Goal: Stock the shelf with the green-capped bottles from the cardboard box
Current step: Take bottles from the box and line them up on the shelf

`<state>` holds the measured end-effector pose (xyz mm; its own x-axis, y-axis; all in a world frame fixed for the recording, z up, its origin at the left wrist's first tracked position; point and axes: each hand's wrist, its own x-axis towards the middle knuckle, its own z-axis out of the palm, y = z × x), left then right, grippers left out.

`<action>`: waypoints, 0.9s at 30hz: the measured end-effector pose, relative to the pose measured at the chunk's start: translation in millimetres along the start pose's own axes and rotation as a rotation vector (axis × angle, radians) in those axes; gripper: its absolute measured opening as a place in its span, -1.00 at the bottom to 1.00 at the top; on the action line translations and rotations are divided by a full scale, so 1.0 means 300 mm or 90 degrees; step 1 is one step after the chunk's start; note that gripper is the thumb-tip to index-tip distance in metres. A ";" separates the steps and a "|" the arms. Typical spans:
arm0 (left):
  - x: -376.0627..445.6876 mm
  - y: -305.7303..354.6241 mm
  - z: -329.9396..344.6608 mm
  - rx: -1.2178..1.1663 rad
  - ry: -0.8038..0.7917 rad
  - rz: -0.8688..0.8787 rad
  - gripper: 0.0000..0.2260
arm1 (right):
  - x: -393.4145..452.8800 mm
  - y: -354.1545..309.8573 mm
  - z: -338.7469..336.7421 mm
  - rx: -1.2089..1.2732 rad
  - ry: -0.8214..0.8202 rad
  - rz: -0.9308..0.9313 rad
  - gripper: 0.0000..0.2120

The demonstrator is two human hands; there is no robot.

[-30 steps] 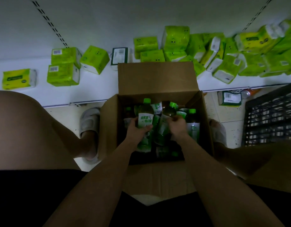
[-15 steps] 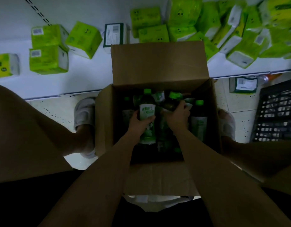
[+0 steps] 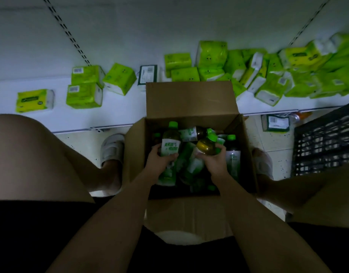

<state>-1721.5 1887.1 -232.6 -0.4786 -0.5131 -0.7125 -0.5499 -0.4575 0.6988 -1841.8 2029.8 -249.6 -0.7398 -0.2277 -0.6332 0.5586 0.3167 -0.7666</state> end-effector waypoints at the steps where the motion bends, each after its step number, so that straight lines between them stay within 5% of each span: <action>1: -0.021 0.010 -0.006 0.002 -0.003 0.018 -0.32 | -0.014 -0.004 -0.004 0.011 -0.011 0.021 -0.33; 8: -0.158 0.107 -0.028 -0.048 -0.037 0.105 -0.41 | -0.158 -0.156 0.006 0.088 -0.118 0.002 -0.70; 14: -0.260 0.275 -0.057 -0.081 -0.081 0.223 -0.51 | -0.269 -0.352 0.037 -0.001 -0.136 -0.214 -0.59; 18: -0.344 0.434 -0.101 -0.130 -0.153 0.307 -0.74 | -0.350 -0.487 0.047 0.117 -0.143 -0.268 -0.62; 22: -0.453 0.588 -0.171 -0.072 -0.211 0.390 -0.60 | -0.443 -0.637 0.031 0.256 -0.259 -0.244 -0.40; 27: -0.640 0.804 -0.254 0.001 -0.296 0.478 -0.54 | -0.614 -0.830 0.037 0.182 -0.294 -0.358 -0.38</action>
<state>-1710.2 1820.1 77.4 -0.9435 -0.3308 -0.0198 0.0204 -0.1176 0.9929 -1840.4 1982.7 56.9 -0.7447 -0.6633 -0.0740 0.2677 -0.1954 -0.9435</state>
